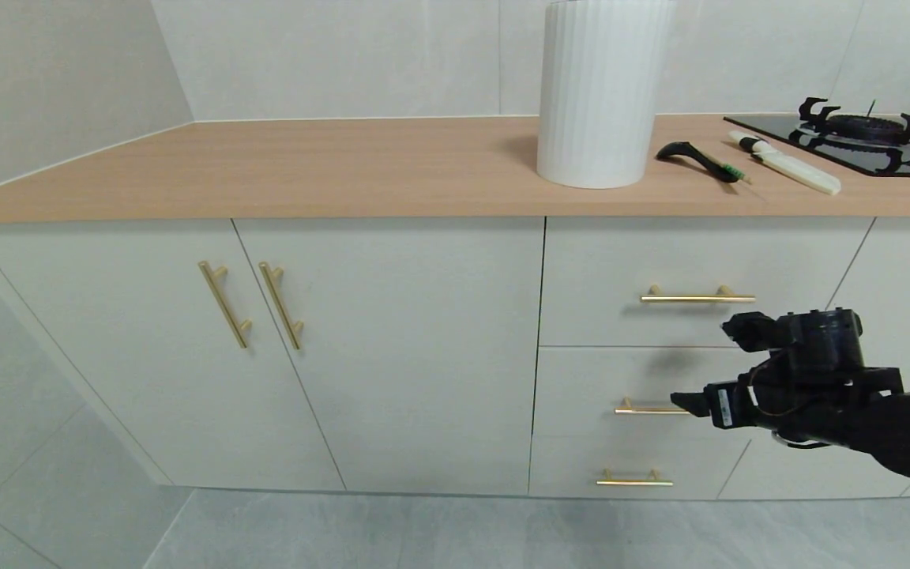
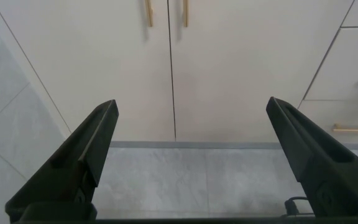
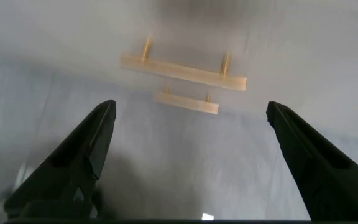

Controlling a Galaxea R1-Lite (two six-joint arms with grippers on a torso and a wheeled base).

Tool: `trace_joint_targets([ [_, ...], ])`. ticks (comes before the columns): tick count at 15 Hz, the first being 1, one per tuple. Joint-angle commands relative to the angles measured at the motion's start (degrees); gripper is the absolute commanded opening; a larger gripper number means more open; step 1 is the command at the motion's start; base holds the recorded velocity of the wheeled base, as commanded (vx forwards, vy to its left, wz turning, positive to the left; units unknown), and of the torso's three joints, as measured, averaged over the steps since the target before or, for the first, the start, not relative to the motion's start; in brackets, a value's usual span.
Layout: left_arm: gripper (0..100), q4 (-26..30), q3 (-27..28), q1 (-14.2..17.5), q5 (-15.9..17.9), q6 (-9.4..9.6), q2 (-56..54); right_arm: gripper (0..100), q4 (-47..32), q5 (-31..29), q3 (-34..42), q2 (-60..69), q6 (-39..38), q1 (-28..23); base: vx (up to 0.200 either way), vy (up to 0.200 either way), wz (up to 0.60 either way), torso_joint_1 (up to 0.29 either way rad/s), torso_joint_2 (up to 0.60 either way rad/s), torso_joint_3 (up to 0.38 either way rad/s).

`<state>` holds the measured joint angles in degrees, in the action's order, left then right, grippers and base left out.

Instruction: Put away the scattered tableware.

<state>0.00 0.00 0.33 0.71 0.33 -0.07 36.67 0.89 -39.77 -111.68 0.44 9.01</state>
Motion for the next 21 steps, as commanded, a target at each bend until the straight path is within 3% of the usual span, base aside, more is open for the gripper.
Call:
trace_joint_targets([
  [1,100,0.0,0.0,0.0,0.0,0.02,0.1,100,4.6,-2.6,0.5,-7.5,0.0,0.1,0.000,0.000,0.00,0.000,0.00,0.000],
  [9,100,0.0,0.0,0.0,0.0,0.02,0.1,100,20.6,-10.7,-1.3,-17.6,-2.0,0.3,0.000,0.000,0.00,0.000,0.00,0.000],
  [21,100,0.0,0.0,0.0,0.0,0.02,0.1,100,20.8,-13.5,-4.9,-23.2,-2.7,0.5,0.000,0.000,0.00,0.000,0.00,0.000],
])
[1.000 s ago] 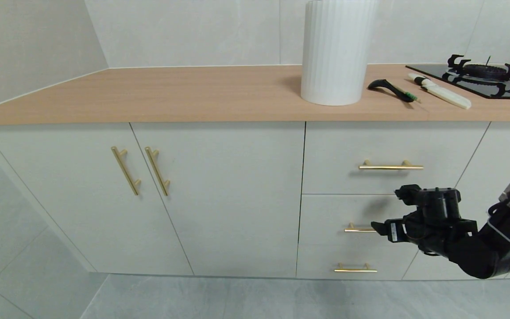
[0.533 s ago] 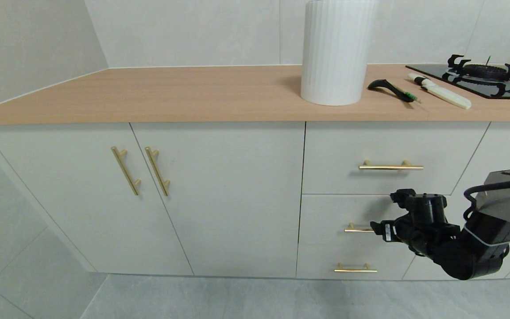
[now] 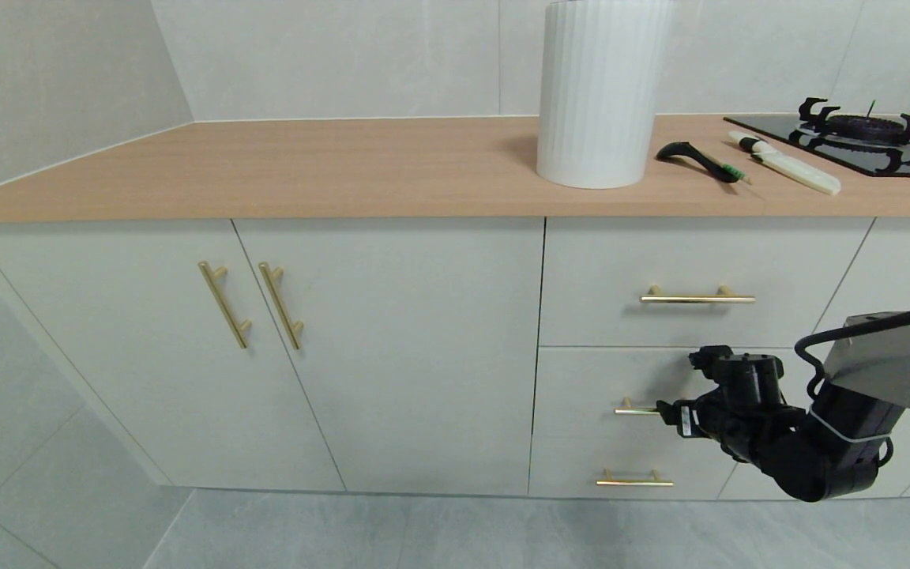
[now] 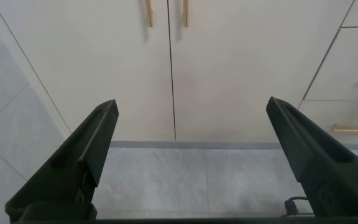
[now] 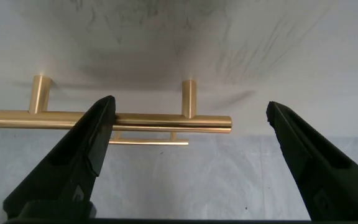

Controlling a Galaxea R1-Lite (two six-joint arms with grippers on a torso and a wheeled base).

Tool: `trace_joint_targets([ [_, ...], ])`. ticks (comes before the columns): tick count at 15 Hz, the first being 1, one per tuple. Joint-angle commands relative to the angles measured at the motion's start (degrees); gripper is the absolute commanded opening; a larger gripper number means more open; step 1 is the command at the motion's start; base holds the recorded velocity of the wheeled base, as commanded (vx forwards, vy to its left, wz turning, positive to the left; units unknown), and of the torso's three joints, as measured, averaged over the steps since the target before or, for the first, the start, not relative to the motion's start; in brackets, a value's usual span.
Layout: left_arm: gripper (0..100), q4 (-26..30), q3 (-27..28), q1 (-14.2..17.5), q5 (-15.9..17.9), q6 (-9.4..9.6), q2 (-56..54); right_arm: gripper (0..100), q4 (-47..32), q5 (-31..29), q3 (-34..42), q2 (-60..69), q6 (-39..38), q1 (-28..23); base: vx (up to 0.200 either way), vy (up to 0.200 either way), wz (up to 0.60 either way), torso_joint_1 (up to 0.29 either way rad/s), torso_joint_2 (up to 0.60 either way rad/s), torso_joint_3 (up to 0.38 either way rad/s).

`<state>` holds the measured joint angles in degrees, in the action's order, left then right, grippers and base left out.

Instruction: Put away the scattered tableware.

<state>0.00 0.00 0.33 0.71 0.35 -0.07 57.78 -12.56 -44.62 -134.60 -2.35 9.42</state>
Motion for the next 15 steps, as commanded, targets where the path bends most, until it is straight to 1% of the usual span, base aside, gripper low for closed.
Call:
trace_joint_targets([
  [1,100,0.0,0.0,0.0,0.0,0.00,0.1,100,-0.3,0.0,0.1,-0.4,0.1,0.0,0.000,0.000,0.00,0.000,0.00,0.000],
  [4,100,0.0,0.0,0.0,0.0,0.00,0.1,100,-1.6,0.3,2.2,1.4,0.5,0.0,0.000,0.000,0.00,0.000,0.00,0.000],
  [6,100,0.0,0.0,0.0,0.0,0.00,0.1,100,-7.8,2.5,4.8,6.6,2.4,0.0,0.000,0.000,0.00,0.000,0.00,0.000],
  [7,100,0.0,0.0,0.0,0.0,0.00,0.1,100,-12.3,4.8,5.9,11.4,2.7,0.0,0.000,0.000,0.00,0.000,0.00,0.000],
  [8,100,0.0,0.0,0.0,0.0,0.00,0.1,100,-19.7,6.6,6.4,19.3,2.7,0.1,0.000,0.000,0.00,0.000,0.00,0.000],
  [9,100,0.0,0.0,0.0,0.0,0.00,0.1,100,-25.4,7.3,6.1,24.6,2.7,0.5,0.000,0.000,0.00,0.000,0.00,0.000],
  [10,100,0.0,0.0,0.0,0.0,0.00,0.1,100,-37.1,9.1,4.5,34.0,2.7,1.0,0.000,0.000,0.00,0.000,0.00,0.000],
  [11,100,0.0,0.0,0.0,0.0,0.00,0.1,100,-44.8,11.0,2.6,39.8,2.7,1.2,0.000,0.000,0.00,0.000,0.00,0.000],
  [12,100,0.0,0.0,0.0,0.0,0.00,0.1,100,-49.5,11.7,0.9,43.9,2.5,2.0,0.000,0.000,0.00,0.000,0.00,0.000],
  [13,100,0.0,0.0,0.0,0.0,0.00,0.1,100,-50.0,11.4,0.5,46.0,2.3,3.1,0.000,0.000,0.00,0.000,0.00,0.000],
  [15,100,0.0,0.0,0.0,0.0,0.00,0.1,100,-48.2,11.1,0.7,46.3,2.1,4.8,0.000,0.000,0.00,0.000,0.00,0.000],
])
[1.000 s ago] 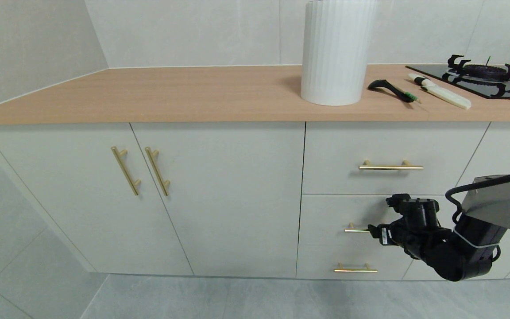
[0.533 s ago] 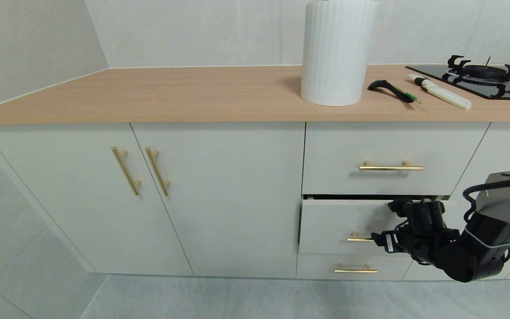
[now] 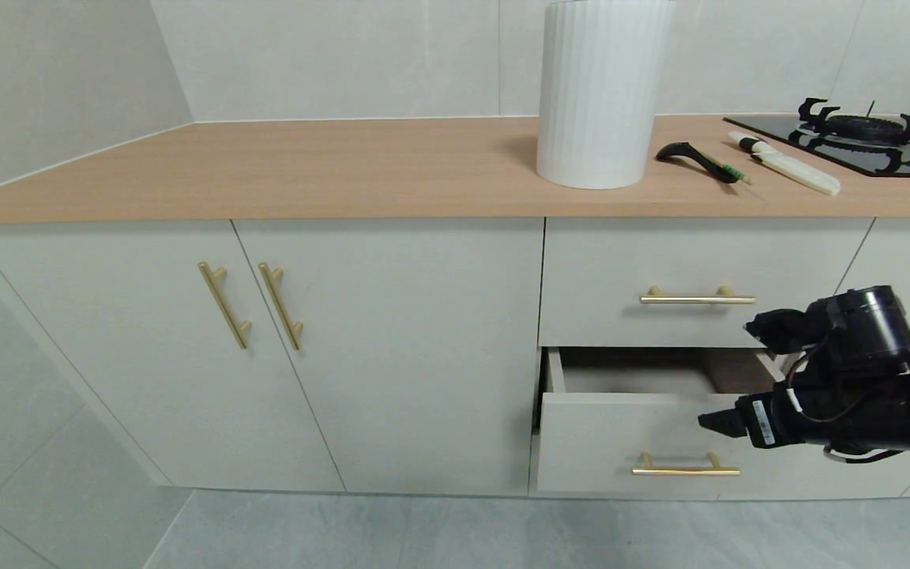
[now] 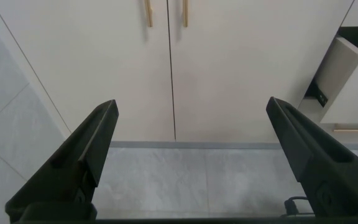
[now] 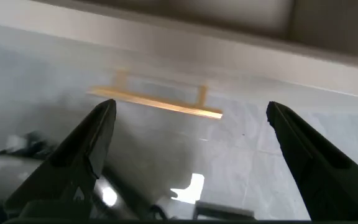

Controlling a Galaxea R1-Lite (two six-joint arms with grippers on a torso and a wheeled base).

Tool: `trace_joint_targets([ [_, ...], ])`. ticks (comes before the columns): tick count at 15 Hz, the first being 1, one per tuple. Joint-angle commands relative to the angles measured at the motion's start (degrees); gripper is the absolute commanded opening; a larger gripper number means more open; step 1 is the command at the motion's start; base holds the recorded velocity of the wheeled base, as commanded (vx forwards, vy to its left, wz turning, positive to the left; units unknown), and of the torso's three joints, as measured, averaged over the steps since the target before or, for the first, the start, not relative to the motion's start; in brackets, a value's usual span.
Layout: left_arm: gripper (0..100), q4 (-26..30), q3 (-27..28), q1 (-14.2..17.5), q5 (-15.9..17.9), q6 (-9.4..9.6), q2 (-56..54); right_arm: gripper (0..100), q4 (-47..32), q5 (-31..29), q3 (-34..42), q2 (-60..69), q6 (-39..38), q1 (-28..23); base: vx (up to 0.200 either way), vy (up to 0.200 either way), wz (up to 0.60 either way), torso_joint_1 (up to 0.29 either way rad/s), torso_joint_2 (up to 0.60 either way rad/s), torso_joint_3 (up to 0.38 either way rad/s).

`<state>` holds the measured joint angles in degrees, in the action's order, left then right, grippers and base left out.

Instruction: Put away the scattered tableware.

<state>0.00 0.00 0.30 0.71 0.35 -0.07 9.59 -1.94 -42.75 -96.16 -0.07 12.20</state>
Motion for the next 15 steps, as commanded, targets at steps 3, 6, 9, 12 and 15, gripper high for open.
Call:
trace_joint_targets([
  [3,100,0.0,0.0,0.0,0.1,0.00,0.1,100,10.6,-3.7,1.0,-1.0,-2.6,5.1,0.000,0.000,0.00,0.000,0.00,0.000],
  [6,100,0.0,0.0,0.0,0.0,0.00,0.1,100,26.7,-11.2,2.6,-13.5,-4.1,6.3,0.000,0.000,0.00,0.000,0.00,0.000],
  [9,100,0.0,0.0,0.0,0.0,0.00,0.1,100,33.5,-12.4,3.4,-17.7,-4.8,6.3,0.000,0.000,0.00,0.000,0.00,0.000],
  [12,100,0.0,0.0,0.0,0.0,0.00,0.1,100,33.5,-12.4,3.4,-17.8,-4.8,6.3,0.000,0.000,0.00,0.000,0.00,0.000],
  [15,100,0.0,0.0,0.0,0.1,0.00,0.1,100,32.9,-12.3,3.4,-17.4,-4.8,6.3,0.000,0.000,0.00,0.000,0.00,0.000],
])
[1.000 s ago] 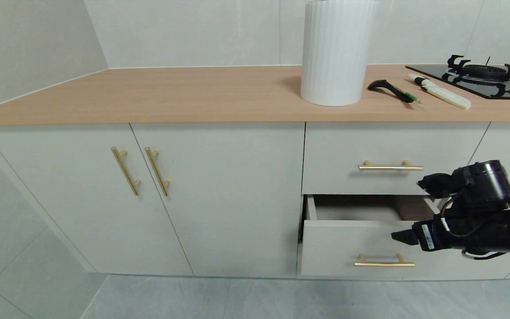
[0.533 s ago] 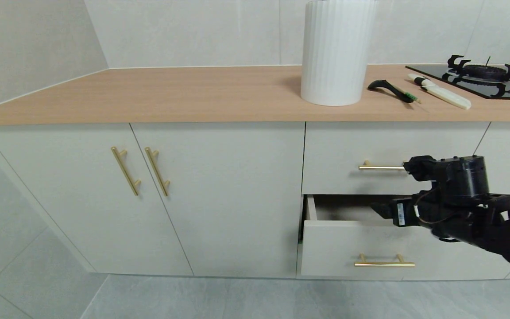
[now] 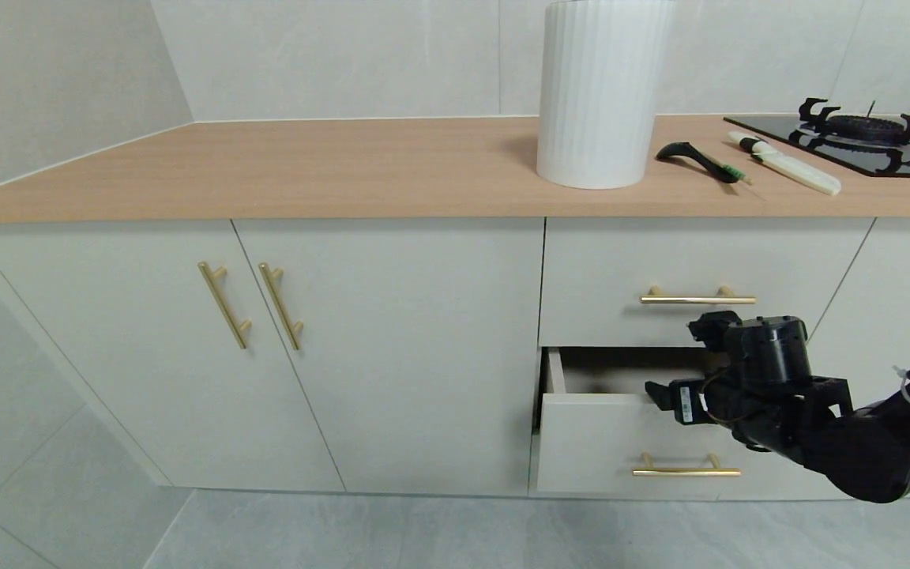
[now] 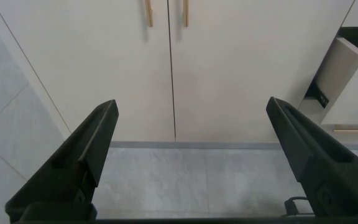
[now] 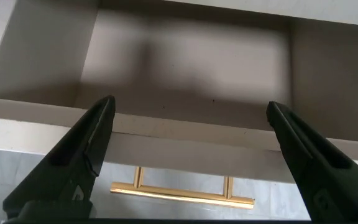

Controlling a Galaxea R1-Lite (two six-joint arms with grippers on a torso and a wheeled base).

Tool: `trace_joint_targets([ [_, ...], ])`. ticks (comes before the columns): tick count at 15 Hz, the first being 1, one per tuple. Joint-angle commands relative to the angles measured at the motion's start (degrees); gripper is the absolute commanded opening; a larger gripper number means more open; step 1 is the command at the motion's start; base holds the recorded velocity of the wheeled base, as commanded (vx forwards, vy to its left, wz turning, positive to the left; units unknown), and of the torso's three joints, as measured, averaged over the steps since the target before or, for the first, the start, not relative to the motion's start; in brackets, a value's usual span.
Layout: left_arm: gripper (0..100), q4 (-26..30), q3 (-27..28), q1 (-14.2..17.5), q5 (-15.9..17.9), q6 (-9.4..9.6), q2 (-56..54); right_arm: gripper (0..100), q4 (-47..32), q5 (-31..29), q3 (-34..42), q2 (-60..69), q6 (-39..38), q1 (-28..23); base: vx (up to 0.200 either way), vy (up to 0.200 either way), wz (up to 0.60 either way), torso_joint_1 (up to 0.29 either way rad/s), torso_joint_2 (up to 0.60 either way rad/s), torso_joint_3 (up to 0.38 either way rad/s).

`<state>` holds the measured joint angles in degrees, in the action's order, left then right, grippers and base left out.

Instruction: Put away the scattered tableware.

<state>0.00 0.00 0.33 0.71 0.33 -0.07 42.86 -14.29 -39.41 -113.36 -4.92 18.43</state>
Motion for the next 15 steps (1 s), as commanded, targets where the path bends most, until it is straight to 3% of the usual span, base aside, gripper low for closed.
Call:
trace_joint_targets([
  [1,100,0.0,0.0,0.0,0.0,0.02,0.1,100,-0.9,0.0,0.0,0.2,0.2,0.0,0.000,0.000,0.00,0.000,0.00,0.000],
  [8,100,0.0,0.0,0.0,0.0,0.02,0.1,100,-14.3,0.4,-1.7,6.8,0.2,0.0,0.000,0.000,0.00,0.000,0.00,0.000],
  [15,100,0.0,0.0,0.0,0.0,0.02,0.1,100,-40.2,0.4,-6.4,12.0,0.3,1.8,0.000,0.000,0.00,0.000,0.00,0.000],
])
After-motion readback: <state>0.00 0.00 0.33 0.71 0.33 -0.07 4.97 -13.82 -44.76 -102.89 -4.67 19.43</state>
